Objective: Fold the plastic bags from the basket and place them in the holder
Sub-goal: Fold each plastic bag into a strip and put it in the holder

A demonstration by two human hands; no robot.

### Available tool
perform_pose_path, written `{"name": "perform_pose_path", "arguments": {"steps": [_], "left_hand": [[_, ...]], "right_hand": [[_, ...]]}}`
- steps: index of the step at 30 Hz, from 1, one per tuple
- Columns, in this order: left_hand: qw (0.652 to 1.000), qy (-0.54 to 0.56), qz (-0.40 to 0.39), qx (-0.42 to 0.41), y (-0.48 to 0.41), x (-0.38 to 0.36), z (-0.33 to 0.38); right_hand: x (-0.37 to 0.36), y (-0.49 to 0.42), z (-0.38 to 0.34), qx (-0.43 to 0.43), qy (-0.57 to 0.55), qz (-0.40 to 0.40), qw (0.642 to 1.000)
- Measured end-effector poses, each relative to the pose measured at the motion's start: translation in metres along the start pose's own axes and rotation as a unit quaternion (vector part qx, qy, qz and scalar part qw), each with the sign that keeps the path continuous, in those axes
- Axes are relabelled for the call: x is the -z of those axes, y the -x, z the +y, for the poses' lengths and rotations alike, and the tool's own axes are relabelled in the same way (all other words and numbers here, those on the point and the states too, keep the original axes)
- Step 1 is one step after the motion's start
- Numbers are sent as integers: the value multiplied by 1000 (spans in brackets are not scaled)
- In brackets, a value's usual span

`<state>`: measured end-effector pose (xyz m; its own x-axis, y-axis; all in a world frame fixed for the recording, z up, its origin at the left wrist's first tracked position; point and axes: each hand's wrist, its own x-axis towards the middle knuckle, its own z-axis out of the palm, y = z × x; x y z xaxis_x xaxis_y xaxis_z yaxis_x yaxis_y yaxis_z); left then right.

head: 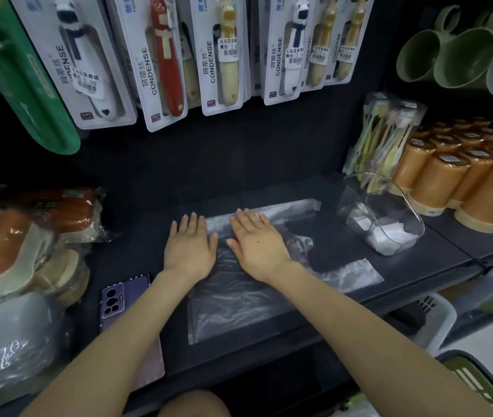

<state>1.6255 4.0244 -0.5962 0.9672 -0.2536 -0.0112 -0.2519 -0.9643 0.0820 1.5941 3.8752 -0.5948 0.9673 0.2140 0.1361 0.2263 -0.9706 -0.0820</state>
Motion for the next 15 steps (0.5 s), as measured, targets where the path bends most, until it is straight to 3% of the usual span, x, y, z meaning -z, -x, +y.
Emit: {"name": "perform_pose_path", "arguments": {"steps": [4,10,13,15], "left_hand": [[998,-13,-59,17,-4,-13,-4],[998,12,-59,16,-4,-17,-8],[996,59,-64,30,1,-8,-8],[999,31,-16,21,14,-1,-4]], "right_hand": [[-10,-24,19,-26,62,-85,994],[0,-16,93,-144,66,-126,979],[11,4,79,-123,44,-34,991],[13,29,43,-59,42,53,996]]}}
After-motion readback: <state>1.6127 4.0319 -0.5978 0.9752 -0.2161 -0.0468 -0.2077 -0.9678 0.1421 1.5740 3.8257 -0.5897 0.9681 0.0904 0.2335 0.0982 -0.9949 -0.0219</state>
